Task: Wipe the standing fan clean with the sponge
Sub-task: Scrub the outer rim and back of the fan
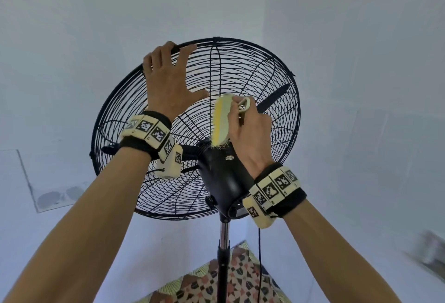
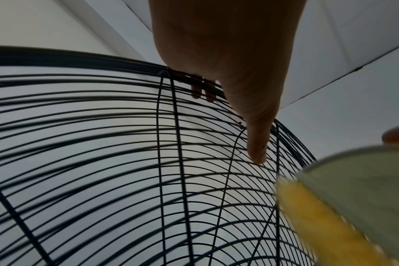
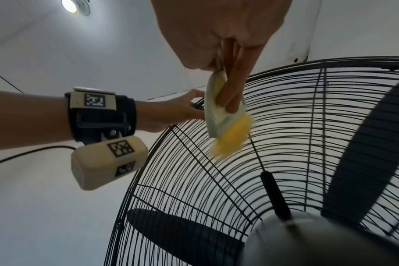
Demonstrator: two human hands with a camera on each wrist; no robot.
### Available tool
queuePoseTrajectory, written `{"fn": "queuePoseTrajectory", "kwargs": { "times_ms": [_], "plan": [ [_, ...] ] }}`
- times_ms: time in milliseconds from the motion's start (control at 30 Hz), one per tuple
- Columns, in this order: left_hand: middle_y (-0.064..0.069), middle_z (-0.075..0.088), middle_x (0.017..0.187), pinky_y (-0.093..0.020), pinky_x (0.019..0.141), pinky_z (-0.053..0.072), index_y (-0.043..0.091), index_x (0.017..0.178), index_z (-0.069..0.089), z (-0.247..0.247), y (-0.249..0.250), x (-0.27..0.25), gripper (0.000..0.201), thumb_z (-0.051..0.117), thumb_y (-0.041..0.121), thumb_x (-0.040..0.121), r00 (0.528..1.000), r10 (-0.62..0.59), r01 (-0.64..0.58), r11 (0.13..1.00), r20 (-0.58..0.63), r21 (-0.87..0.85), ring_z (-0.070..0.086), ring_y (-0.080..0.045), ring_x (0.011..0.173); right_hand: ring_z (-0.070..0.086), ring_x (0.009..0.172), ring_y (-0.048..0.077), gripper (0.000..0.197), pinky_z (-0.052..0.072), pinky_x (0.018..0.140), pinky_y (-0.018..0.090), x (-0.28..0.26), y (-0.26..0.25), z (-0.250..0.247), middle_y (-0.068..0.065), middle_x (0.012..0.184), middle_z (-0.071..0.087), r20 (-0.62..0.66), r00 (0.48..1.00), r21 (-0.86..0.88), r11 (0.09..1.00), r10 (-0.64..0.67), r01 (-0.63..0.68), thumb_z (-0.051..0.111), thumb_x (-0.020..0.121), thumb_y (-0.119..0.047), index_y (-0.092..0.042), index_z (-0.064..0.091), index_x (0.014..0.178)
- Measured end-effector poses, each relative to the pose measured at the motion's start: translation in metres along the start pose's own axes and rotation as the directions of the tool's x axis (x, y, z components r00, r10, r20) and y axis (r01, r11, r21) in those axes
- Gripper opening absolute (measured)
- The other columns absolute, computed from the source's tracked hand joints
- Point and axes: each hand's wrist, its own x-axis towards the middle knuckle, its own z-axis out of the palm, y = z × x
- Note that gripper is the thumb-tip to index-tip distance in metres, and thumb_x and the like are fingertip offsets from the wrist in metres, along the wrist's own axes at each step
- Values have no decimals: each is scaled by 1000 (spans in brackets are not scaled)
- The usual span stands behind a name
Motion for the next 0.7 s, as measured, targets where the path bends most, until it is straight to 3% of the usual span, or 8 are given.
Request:
{"fn": "queuePoseTrajectory", "kwargs": {
  "times_ms": [100, 200, 400, 500, 567, 700],
  "plan": [
    [-16, 41, 151, -58, 117, 28, 31, 152, 38, 0, -1, 0, 103, 77, 76, 67, 1000, -9, 9, 1000, -1, 0, 39, -40, 139, 55, 42, 18, 32, 41, 38, 35, -9, 0, 7, 4, 59, 61, 20, 1000, -28, 1000, 0, 1, 42, 109, -30, -4, 59, 114],
    [-17, 41, 151, -58, 117, 27, 31, 152, 38, -1, -5, -1, 103, 76, 77, 67, 1000, -13, 13, 1000, 4, -1, 39, -41, 139, 43, 39, 9, 25, 29, 38, 20, -24, 11, 17, -3, 55, 51, 128, 989, -90, 994, 75, -63, 45, 108, -22, -2, 58, 105],
    [-16, 42, 151, -57, 117, 28, 32, 151, 39, 0, -3, -2, 102, 76, 76, 68, 1000, 5, -5, 1000, -18, -1, 40, -40, 138, 44, 40, 1, 17, 34, 39, 16, -15, 9, 10, -7, 55, 49, 69, 989, -59, 990, 129, -125, 51, 106, -16, -8, 54, 92],
    [-16, 42, 151, -57, 117, 28, 31, 152, 39, 0, -2, -1, 103, 75, 78, 68, 1000, 0, 0, 1000, -16, 2, 40, -40, 138, 53, 46, 15, 22, 38, 40, 22, -21, 13, 18, 4, 60, 57, 134, 973, -100, 980, 186, -174, 48, 107, -22, -5, 54, 96],
    [-16, 42, 150, -58, 116, 29, 31, 152, 39, 1, -5, -1, 103, 74, 78, 68, 1000, -2, 2, 1000, -15, 4, 40, -41, 138, 58, 48, 20, 23, 48, 42, 35, -26, 19, 23, 7, 64, 60, 181, 947, -81, 963, 266, -256, 46, 108, -24, -4, 54, 98],
    [-16, 43, 150, -57, 116, 29, 31, 151, 39, 1, -6, -2, 102, 71, 81, 68, 1000, 1, -1, 1000, -19, 13, 41, -40, 137, 60, 56, 18, 25, 52, 49, 33, -14, 20, 20, 7, 70, 61, 164, 912, -37, 926, 377, -376, 46, 108, -27, -6, 54, 97]
  ]
}}
